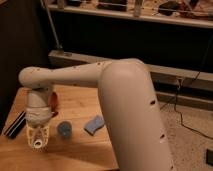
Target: Stand the bottle upright
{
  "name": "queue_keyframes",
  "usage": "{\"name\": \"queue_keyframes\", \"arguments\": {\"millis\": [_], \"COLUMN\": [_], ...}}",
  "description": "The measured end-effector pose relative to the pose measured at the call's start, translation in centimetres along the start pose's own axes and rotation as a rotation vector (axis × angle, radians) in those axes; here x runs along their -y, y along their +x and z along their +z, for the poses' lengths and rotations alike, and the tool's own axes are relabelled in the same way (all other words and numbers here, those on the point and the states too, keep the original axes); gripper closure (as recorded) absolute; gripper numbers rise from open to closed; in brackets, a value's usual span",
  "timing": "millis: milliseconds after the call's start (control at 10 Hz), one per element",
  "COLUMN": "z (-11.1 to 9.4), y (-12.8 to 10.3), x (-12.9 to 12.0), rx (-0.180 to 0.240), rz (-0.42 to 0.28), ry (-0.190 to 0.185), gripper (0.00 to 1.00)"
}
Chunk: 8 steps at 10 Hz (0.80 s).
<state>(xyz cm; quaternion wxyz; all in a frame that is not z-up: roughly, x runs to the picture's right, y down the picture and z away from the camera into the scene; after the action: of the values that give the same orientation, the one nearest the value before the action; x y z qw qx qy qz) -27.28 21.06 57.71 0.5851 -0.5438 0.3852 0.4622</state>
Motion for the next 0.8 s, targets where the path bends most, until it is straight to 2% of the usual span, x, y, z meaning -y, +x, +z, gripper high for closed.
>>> {"name": "queue_keyframes", "arguments": {"millis": [300,800], "z": [1.2,1.4], "y": [-0.7,-1.3], "x": [-0.7,-0.7], "rx": [-0.053,-0.09], "rz": [-0.016,-0.02], "ry": [0.03,0.068], "gripper": [0.92,0.92]}}
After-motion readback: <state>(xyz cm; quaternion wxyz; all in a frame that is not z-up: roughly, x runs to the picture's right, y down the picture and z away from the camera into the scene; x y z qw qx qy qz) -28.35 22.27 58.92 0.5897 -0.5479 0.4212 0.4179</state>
